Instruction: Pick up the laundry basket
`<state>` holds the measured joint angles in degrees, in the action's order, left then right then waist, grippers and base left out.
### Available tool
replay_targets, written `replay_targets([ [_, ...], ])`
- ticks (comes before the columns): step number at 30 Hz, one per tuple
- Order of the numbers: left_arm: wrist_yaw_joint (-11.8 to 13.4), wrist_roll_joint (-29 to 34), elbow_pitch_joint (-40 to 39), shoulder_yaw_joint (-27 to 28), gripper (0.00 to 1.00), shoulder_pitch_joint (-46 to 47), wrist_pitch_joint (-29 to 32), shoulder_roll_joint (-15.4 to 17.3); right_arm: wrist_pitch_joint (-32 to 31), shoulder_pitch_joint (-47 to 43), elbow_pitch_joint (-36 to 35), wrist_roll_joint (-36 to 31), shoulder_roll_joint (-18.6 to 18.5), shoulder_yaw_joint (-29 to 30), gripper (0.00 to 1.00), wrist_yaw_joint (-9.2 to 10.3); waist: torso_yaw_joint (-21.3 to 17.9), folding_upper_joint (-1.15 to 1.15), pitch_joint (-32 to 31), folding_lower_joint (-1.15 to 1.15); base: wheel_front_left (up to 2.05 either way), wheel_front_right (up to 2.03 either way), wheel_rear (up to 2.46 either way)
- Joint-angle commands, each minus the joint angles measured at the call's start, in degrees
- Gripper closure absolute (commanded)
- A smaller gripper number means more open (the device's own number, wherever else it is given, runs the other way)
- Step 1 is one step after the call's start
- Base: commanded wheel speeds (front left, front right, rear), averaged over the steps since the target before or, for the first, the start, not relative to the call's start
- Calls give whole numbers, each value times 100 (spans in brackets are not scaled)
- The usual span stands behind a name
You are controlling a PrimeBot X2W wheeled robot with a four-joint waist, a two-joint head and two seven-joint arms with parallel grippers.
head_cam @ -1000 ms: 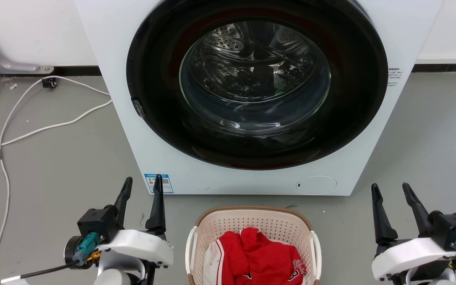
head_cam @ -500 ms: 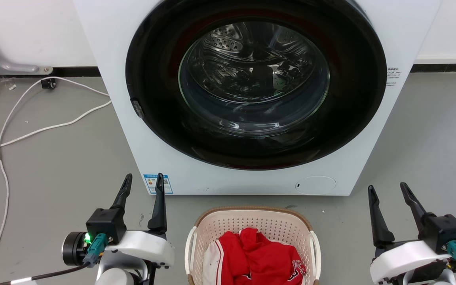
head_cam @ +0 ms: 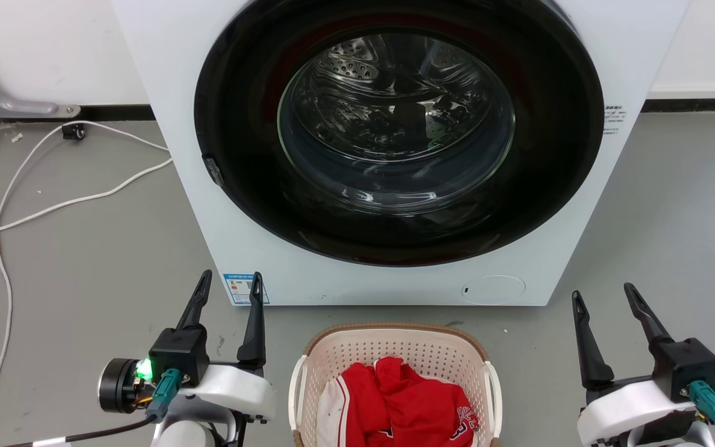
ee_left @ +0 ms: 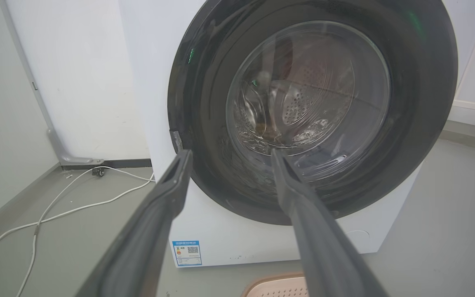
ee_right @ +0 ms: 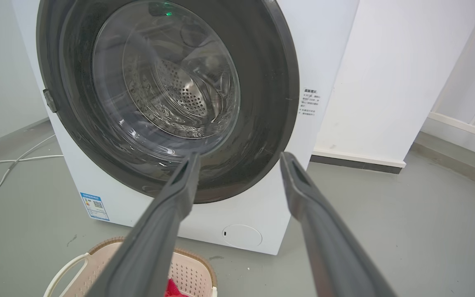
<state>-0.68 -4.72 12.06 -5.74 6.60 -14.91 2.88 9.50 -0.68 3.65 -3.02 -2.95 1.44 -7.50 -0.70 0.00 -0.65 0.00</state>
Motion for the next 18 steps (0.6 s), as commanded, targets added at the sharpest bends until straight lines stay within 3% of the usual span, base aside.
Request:
replay_targets([
  [1, 27, 21, 8, -8, 0, 50, -42, -1, 16, -78, -35, -22, 13, -13, 0, 2, 2, 0, 4, 0, 0, 0, 0],
  [18, -10, 16, 80, -27, 0, 75, -30, -1, -25, -76, -44, 109, 13, -7, 0, 2, 30, 0, 29, 0, 0, 0, 0],
])
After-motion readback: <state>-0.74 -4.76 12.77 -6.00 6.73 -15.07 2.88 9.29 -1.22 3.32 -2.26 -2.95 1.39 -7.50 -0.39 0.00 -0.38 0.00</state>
